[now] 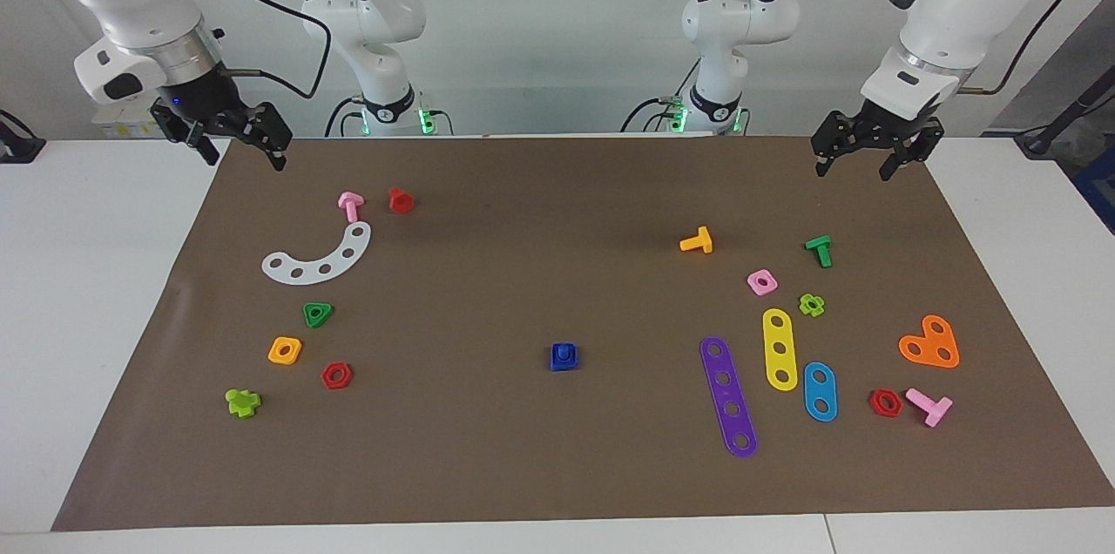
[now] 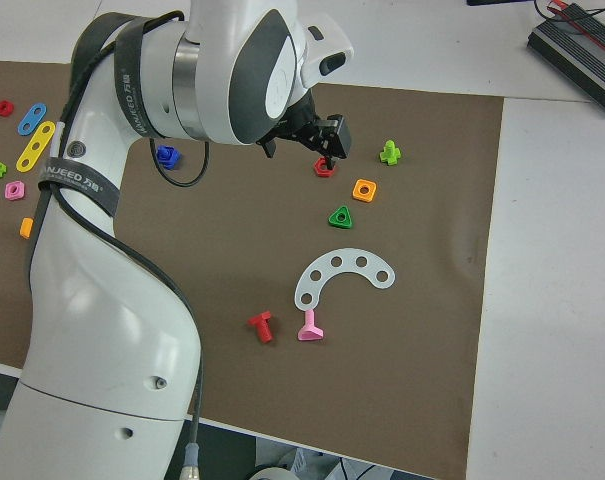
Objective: Unscrew and place screws in storage area
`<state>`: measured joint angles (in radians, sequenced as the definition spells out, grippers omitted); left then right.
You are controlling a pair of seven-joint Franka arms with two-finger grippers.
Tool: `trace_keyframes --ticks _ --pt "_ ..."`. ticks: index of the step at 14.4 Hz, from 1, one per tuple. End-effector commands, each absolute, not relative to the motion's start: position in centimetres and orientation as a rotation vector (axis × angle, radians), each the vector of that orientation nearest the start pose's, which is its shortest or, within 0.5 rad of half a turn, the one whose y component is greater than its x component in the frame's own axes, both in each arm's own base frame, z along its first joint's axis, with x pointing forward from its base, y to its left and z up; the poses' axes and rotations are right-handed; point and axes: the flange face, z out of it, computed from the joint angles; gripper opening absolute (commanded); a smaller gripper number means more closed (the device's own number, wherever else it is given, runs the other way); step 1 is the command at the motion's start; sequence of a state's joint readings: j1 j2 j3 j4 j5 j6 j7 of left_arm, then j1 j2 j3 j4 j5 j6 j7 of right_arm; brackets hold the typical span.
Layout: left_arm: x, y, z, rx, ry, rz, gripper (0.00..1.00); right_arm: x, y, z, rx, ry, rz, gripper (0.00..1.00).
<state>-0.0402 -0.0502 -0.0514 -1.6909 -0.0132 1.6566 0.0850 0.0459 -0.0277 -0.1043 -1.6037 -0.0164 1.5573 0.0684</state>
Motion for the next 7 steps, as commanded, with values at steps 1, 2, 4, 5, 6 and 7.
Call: trace_keyframes --ticks 1,2,4,5,6,7 --pt "53.9 -9.0 60.0 -3.141 0.207 -0.055 0.89 53.8 -3.5 62.4 -3.146 0.21 0.029 1.0" --pt "54.1 -10.4 60.0 -3.163 0.176 -0.085 0.9 53.8 -3.5 62.4 -3.144 0.21 0.029 1.0" --pt "55.0 -14.5 58.7 -3.194 0.173 -0.101 0.9 53.8 -3.5 62.4 -3.144 0.21 0.029 1.0" --pt "55.8 -17.4 57.8 -3.203 0.13 -0.105 0.9 53.8 -3.5 62.4 -3.144 0.21 0.029 1.0" --pt "56.5 -20.1 57.1 -3.212 0.071 -0.11 0.9 53.8 -3.5 62.4 -3.144 0.21 0.029 1.0" --pt "57.2 -23.4 55.6 -3.209 0.058 -0.087 0.9 53.8 -3.5 62.4 -3.144 0.21 0.029 1.0"
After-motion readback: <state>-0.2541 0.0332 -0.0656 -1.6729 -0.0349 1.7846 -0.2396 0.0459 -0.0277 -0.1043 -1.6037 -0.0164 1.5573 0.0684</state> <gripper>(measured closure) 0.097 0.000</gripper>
